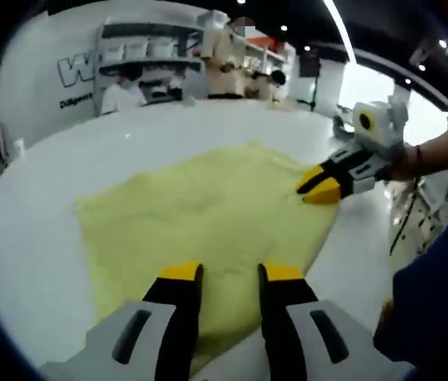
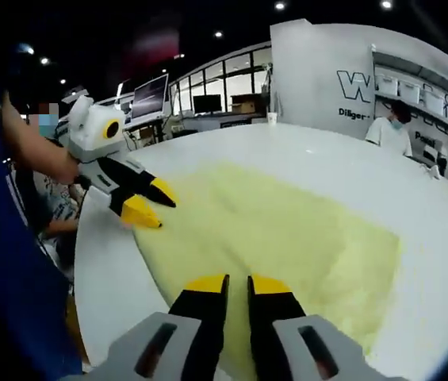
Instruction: Fold the garment on the visible template until the final outline fits inside the template.
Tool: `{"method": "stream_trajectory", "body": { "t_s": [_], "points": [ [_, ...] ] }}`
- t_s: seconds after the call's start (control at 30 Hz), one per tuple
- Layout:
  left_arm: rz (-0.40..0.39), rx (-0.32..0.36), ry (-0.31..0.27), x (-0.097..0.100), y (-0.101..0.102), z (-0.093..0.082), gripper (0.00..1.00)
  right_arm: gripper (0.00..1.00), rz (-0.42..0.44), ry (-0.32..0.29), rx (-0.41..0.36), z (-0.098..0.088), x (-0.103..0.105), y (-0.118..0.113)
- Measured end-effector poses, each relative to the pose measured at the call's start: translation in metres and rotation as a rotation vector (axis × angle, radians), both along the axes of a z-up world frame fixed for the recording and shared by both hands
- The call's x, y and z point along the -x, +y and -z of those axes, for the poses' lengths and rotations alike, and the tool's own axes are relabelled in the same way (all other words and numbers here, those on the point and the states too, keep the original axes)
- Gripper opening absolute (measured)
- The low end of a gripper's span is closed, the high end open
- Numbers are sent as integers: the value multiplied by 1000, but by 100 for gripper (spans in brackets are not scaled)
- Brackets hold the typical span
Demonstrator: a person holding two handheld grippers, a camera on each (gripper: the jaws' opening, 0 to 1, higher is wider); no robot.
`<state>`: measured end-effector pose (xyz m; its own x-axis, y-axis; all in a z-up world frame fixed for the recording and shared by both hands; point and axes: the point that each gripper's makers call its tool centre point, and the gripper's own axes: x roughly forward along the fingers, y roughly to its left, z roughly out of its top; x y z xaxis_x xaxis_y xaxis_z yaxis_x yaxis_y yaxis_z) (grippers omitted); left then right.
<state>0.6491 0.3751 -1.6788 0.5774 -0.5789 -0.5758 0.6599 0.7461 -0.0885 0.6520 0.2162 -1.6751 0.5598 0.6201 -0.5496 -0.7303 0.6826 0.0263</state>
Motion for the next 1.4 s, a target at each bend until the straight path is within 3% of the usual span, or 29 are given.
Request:
{"method": "stream_trajectory", "body": {
  "t_s": [0.07, 0.1, 0.17, 0.2, 0.47, 0.57, 0.63, 0.67, 0.7, 0.77, 1.4],
  "points": [
    [-30, 4, 4, 2, 12, 0, 26, 9, 27, -12, -21, -2, -1, -10],
    [-46, 4, 5, 2, 17, 0, 26, 14, 65, 9, 13, 3, 0, -22],
    [-73, -1, 1, 4, 30, 0, 23, 17, 83, -2, -20, 1, -2, -28],
    [-82, 3, 2, 4, 35, 0, 22, 16, 96, -1, -43, -1, -2, -30],
    [-133, 12, -4, 9, 55, -1, 18, 14, 130, -19, -11, 0, 7, -53],
    [-149, 11, -7, 11, 57, -2, 21, 12, 146, -21, -13, 0, 8, -60],
    [-174, 20, 5, 11, 65, -1, 23, 16, 184, 2, 6, 5, 7, -73],
    [-175, 23, 5, 11, 66, -1, 24, 16, 194, 19, 19, 8, 9, -76],
    [-179, 22, 6, 13, 67, -1, 25, 16, 193, -7, -23, 3, 8, -77],
    [-179, 21, 6, 14, 65, -1, 26, 17, 212, -6, -37, 3, 9, -80],
    [-159, 29, 14, 20, 75, -1, 25, 15, 195, 36, -52, 2, 23, -86]
  ]
}}
